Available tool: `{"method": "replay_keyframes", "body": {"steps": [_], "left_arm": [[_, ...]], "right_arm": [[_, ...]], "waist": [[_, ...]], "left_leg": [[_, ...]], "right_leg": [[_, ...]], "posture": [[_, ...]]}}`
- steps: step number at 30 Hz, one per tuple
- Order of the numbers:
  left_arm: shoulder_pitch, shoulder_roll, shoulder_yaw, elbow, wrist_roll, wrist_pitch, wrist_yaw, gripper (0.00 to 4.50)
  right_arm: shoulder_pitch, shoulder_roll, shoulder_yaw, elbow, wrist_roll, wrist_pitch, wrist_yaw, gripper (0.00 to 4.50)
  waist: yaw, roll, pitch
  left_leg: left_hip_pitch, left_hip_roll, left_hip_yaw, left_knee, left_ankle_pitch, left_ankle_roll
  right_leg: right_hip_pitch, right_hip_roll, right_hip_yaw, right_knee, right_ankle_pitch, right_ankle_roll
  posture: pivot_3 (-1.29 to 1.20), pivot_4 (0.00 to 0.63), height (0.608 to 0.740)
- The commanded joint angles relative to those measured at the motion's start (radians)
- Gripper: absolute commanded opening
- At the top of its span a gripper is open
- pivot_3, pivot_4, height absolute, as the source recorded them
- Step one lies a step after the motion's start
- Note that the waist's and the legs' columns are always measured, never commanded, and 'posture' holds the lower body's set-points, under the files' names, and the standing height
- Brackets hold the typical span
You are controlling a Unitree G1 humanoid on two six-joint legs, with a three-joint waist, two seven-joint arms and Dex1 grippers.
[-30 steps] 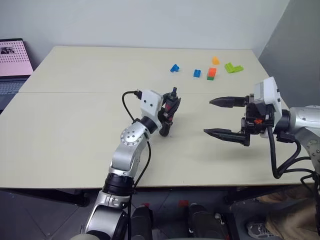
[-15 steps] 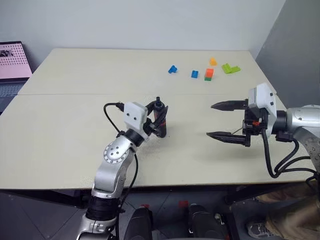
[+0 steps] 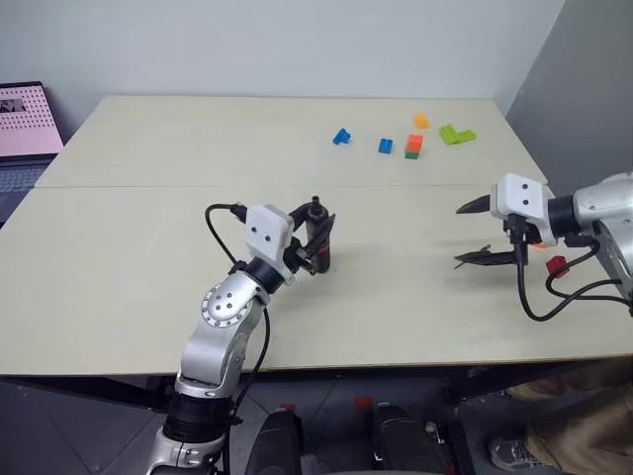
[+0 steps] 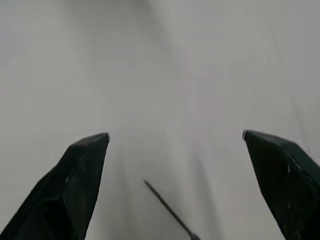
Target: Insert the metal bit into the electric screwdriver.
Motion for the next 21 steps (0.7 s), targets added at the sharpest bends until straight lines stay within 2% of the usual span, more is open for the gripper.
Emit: {"method": "replay_keyframes", "body": {"steps": [1, 6, 12, 15, 21], "left_arm": [[-0.071, -0.031, -0.042, -0.029, -0.002, -0.048, -0.033, 1.64], [-0.122, -0.073, -0.061, -0.01, 0.004, -0.059, -0.027, 1.64], [-0.079, -0.063, -0.058, -0.019, 0.023, -0.066, -0.025, 1.64], [-0.046, -0.056, -0.06, -0.032, 0.033, -0.062, -0.021, 1.64], [-0.011, -0.057, -0.063, -0.05, 0.05, -0.055, -0.003, 1.64]], "right_arm": [[-0.143, 0.039, 0.07, 0.246, -0.134, -0.216, 0.081, 4.5], [-0.289, 0.121, 0.2, 0.55, -0.33, -0.446, 0.08, 4.5], [-0.376, 0.209, 0.28, 0.761, -0.486, -0.548, -0.021, 4.5], [-0.39, 0.245, 0.295, 0.811, -0.532, -0.564, -0.067, 3.94], [-0.411, 0.284, 0.301, 0.855, -0.586, -0.566, -0.101, 2.33]], "waist": [[0.001, 0.0, 0.0], [0.001, 0.0, 0.0], [-0.001, 0.001, 0.001], [-0.001, 0.001, 0.001], [-0.002, 0.001, 0.001]], "left_leg": [[0.0, 0.0, 0.0, 0.0, 0.0, 0.0], [-0.001, 0.0, 0.0, -0.002, 0.0, 0.0], [-0.001, 0.0, 0.0, -0.002, 0.0, 0.0], [-0.001, 0.0, 0.0, -0.002, 0.0, 0.0], [0.0, 0.0, 0.0, -0.001, 0.0, 0.0]], "right_leg": [[0.0, 0.0, 0.0, 0.0, 0.0, 0.0], [-0.001, 0.0, 0.0, -0.001, 0.003, 0.003], [-0.001, 0.0, 0.0, -0.001, 0.005, -0.001], [-0.001, 0.0, 0.0, 0.0, 0.005, -0.001], [0.0, 0.0, 0.0, 0.001, 0.005, 0.0]], "posture": [[0.0, 0.15, 0.74], [0.0, 0.15, 0.74], [0.0, 0.15, 0.74], [0.0, 0.15, 0.74], [0.0, 0.15, 0.74]]}}
